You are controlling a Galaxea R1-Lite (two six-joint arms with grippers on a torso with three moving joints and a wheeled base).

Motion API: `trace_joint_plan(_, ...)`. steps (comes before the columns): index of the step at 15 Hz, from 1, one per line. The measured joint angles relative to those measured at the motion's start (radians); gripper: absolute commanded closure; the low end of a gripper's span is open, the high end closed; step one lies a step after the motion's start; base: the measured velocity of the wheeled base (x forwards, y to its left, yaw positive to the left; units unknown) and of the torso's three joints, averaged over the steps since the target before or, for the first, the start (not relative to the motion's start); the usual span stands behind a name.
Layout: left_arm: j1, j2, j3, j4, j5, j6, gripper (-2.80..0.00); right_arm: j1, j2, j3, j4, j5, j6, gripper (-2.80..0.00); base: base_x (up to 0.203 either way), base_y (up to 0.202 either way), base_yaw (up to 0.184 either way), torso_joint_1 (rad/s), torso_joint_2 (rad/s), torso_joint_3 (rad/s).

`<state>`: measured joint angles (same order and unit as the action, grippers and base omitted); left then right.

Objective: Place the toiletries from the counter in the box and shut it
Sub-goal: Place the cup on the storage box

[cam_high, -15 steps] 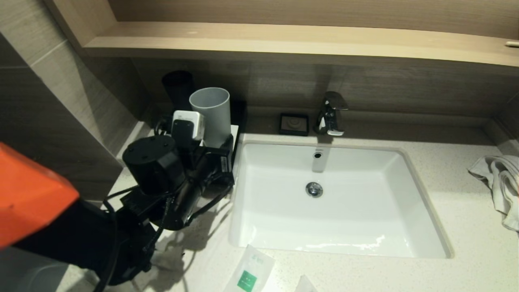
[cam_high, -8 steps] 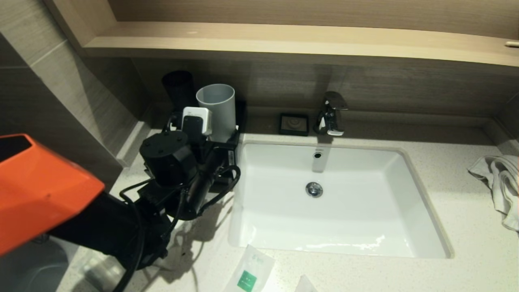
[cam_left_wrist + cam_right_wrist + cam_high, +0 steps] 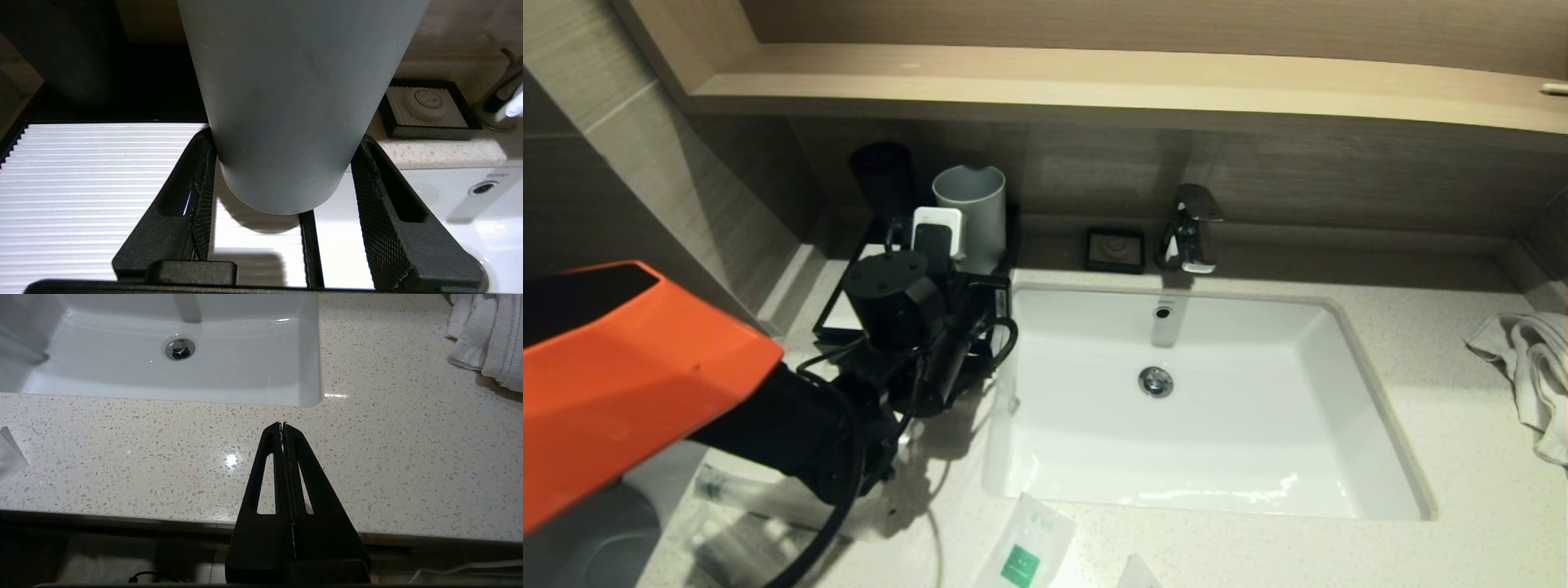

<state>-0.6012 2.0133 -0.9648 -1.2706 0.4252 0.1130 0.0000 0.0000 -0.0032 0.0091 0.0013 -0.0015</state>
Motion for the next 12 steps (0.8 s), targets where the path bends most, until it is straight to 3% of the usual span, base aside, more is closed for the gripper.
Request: trace_joint_plan(12,0.084,0.035,-0.137,0.104,-0.012,-0.004,0.0,0.0,0.0,0.0,0.0,0.0,0.0,0.0,0.0,0.0,0.0,0.0,0.0,0.0)
